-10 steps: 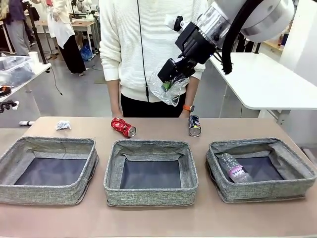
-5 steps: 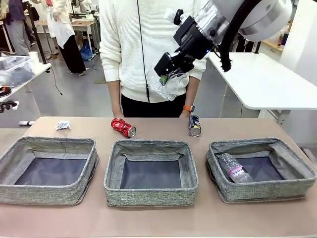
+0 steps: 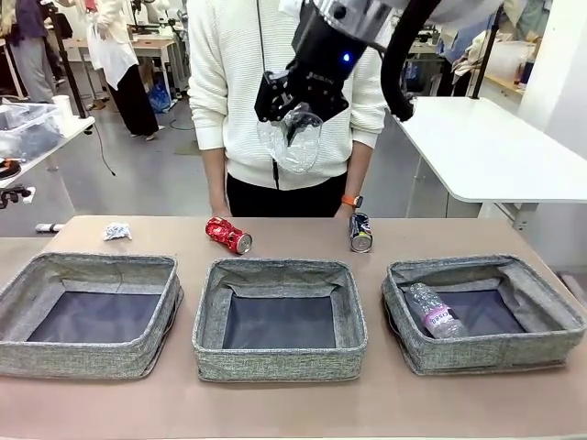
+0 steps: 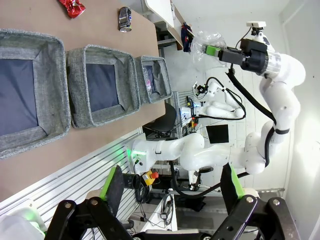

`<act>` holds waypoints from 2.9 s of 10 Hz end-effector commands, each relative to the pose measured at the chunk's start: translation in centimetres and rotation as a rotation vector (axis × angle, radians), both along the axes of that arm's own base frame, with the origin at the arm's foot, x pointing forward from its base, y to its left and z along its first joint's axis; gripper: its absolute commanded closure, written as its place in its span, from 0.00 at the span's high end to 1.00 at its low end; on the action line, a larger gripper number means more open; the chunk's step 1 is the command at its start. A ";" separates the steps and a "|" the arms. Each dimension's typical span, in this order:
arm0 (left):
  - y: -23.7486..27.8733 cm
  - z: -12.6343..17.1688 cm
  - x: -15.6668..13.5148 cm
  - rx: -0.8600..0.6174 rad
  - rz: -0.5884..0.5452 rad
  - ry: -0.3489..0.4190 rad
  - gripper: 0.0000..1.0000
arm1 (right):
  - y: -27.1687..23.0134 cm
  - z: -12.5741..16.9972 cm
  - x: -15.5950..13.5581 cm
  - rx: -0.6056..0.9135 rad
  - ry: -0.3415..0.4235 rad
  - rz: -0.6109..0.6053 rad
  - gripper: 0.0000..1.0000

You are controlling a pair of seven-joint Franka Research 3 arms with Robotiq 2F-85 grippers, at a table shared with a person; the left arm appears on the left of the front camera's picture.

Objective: Sort the waste into the appropriate baskets.
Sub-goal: Pick up the waste item pointed out by the person, then place the picked waste into the Fabric basket indicated by the person.

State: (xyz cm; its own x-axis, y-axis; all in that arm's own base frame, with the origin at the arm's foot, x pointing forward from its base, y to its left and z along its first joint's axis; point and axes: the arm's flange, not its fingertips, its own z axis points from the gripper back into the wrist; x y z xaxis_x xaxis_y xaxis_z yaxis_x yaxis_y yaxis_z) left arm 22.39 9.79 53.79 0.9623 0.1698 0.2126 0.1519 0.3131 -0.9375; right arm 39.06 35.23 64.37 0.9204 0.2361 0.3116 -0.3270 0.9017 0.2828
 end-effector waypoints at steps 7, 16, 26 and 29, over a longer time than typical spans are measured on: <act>0.0 0.2 0.0 -0.014 -0.008 -0.024 1.00 | 7.4 9.8 -0.9 -0.256 0.083 -0.211 0.04; 0.0 0.2 0.0 -0.014 -0.008 -0.024 1.00 | 5.7 8.4 -1.7 -0.244 0.077 -0.194 0.04; 0.0 0.2 0.0 -0.014 -0.008 -0.024 1.00 | 5.7 8.4 -1.7 -0.244 0.077 -0.194 0.04; 0.0 0.2 0.0 -0.014 -0.008 -0.024 1.00 | 5.7 8.4 -1.7 -0.244 0.077 -0.194 0.04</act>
State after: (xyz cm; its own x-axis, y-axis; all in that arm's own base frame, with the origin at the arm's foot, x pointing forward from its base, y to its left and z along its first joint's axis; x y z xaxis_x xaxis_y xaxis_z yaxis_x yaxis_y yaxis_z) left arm 22.40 9.79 53.79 0.9623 0.1699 0.2126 0.1518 0.3130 -0.9375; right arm 37.56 41.43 72.92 0.9774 0.1016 0.1855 -0.1135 0.9920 0.0550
